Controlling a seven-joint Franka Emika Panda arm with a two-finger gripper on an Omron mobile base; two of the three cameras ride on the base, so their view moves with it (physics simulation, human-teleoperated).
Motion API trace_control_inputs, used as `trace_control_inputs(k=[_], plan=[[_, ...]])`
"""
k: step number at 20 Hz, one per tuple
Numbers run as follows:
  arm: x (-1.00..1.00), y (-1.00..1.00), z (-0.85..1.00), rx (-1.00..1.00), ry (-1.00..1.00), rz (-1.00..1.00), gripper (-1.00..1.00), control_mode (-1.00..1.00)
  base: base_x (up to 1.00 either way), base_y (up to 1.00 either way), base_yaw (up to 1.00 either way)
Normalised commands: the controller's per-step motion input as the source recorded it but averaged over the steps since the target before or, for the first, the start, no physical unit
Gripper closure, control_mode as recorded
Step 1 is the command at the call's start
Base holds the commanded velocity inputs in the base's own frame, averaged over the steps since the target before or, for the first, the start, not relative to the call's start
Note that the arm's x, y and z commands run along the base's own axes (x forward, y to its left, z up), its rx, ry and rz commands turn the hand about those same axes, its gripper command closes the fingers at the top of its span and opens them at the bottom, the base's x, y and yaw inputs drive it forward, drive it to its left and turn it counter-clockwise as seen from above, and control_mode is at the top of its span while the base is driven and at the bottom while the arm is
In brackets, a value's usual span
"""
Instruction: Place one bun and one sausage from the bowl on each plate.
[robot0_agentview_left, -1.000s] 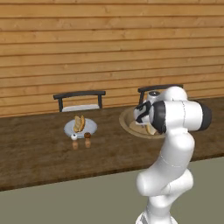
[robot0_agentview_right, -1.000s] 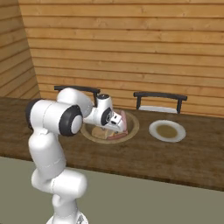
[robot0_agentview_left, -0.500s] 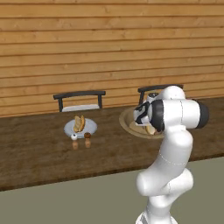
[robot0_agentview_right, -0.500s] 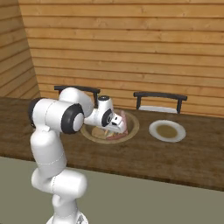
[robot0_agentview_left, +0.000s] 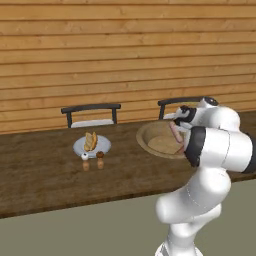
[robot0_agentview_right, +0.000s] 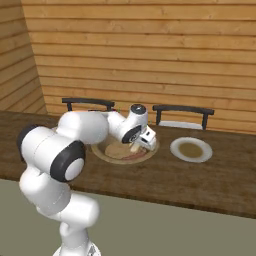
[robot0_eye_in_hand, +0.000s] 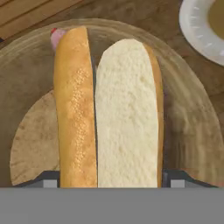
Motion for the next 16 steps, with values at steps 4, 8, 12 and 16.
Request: trace_control_inputs(k=[4,8,12,16], plan=[[-0.76,-1.00,0.75,0.14,0.02,-0.28,1.00,-1.00,0.00,0.00,0.00],[-0.10,-1.00,0.91,0.08,0.26,-0.42,1.00,-1.00,0.00,0.00,0.00],[0.39,-1.00,0.07,-0.01,0.24,-0.42,1.00,-1.00,0.00,0.00,0.00],[0.12,-0.62,-0.50,-0.06,0.10,-0.30,1.00,-1.00,0.00,0.00,0.00]])
